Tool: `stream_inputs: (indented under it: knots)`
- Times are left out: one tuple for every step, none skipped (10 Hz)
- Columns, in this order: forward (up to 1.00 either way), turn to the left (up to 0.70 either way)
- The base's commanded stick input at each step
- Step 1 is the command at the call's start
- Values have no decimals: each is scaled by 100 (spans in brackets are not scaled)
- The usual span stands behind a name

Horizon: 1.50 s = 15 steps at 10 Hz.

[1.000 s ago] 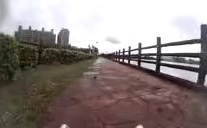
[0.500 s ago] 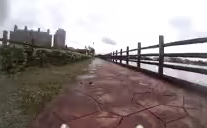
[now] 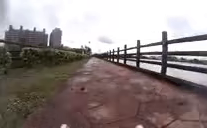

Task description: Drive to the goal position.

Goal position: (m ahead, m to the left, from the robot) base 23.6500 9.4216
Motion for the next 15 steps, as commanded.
stream_inputs:
  knots:
    - [85, 1]
    - [85, 1]
    - [85, 1]
    - [85, 1]
    - [85, 1]
    - [85, 1]
    - [85, 1]
    - [85, 1]
    - [85, 1]
    - [85, 1]
    - [85, 1]
    - [85, 1]
    - [85, 1]
    - [85, 1]
    - [85, 1]
